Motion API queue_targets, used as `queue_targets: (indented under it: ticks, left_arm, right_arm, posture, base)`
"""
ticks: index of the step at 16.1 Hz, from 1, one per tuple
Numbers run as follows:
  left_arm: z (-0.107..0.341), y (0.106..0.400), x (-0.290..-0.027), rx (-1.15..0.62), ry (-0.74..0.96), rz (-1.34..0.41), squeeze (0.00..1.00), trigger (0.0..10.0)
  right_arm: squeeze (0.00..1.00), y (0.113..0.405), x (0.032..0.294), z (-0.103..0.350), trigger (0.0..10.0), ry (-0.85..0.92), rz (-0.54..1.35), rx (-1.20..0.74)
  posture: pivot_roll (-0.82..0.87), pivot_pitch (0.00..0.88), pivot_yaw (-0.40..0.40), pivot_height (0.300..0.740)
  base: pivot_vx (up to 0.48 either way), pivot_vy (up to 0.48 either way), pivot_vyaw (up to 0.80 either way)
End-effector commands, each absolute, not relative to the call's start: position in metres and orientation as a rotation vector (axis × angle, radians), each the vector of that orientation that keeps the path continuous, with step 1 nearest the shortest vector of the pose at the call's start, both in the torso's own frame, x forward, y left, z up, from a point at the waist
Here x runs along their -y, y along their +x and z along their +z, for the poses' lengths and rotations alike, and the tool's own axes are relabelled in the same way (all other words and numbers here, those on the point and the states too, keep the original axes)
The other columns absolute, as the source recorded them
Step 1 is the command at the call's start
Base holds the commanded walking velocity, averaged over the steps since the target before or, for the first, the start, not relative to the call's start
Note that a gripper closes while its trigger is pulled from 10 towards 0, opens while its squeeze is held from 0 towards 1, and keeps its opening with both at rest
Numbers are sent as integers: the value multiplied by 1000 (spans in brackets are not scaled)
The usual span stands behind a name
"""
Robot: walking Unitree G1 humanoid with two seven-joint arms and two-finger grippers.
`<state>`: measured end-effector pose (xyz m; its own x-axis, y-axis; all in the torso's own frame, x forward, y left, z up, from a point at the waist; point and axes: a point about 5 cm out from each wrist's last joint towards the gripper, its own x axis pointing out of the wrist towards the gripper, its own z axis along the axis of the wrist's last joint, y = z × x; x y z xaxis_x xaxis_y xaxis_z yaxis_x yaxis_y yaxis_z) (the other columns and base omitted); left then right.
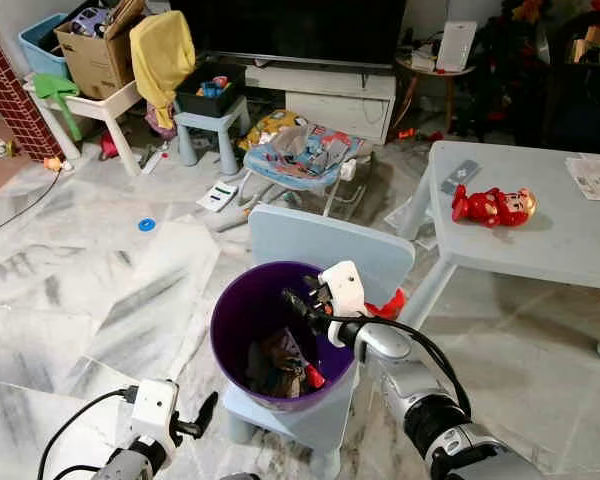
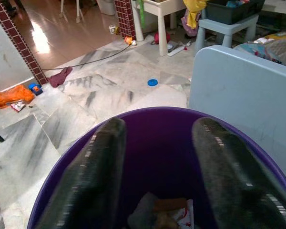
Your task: Picking trash to rubbish bin
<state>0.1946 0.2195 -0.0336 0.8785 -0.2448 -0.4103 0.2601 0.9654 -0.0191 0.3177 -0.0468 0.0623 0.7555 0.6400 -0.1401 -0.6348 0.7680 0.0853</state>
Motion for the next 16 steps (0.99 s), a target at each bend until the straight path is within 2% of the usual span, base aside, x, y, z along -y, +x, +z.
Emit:
queue_targets:
  ticks: [1,6,7,8,10,12,13,14,16]
  left_arm:
    - [-32,195,-220,-407,19,-290,1000,10000]
    - [-32,198,-219,-356,70,-339,1000,10000]
    - [-32,199,-210,-329,92,-342,1000,10000]
    - [-30,200,-191,-257,114,-326,1000,10000]
    - [-25,208,-194,-211,139,-210,1000,10000]
    - [-20,211,-200,-162,159,-119,1000,10000]
    - [79,281,-194,170,207,-151,1000,10000]
    - [141,297,-187,338,247,-164,1000,10000]
    - [159,308,-188,415,329,-120,1000,10000]
  right_arm:
    - [1000,320,45,66,10000,28,698,-152]
    - [1000,321,49,69,10000,-6,703,-114]
    - [1000,321,50,71,10000,-13,707,-100]
    - [1000,321,52,76,10000,-29,713,-69]
    - [1000,323,62,86,10000,-62,701,-9]
    - [1000,325,87,97,10000,-78,649,38]
    - [1000,325,95,99,10000,-91,635,48]
    - [1000,324,104,102,10000,-104,617,56]
    - [1000,322,126,110,10000,-132,563,79]
  posture:
    - [126,101,-28,740]
    - [120,99,-30,740]
    - [119,97,-32,740]
    - [119,97,-32,740]
    - [99,93,-34,740]
    - [84,86,-36,740]
    - [74,81,-33,740]
    - [69,79,-30,740]
    - [55,77,-22,740]
  base:
    - [0,0,0]
    - [0,0,0]
    - [0,0,0]
    - [0,0,0]
    - [0,0,0]
    - [0,0,0]
    - [0,0,0]
    - [0,0,0]
    - [0,0,0]
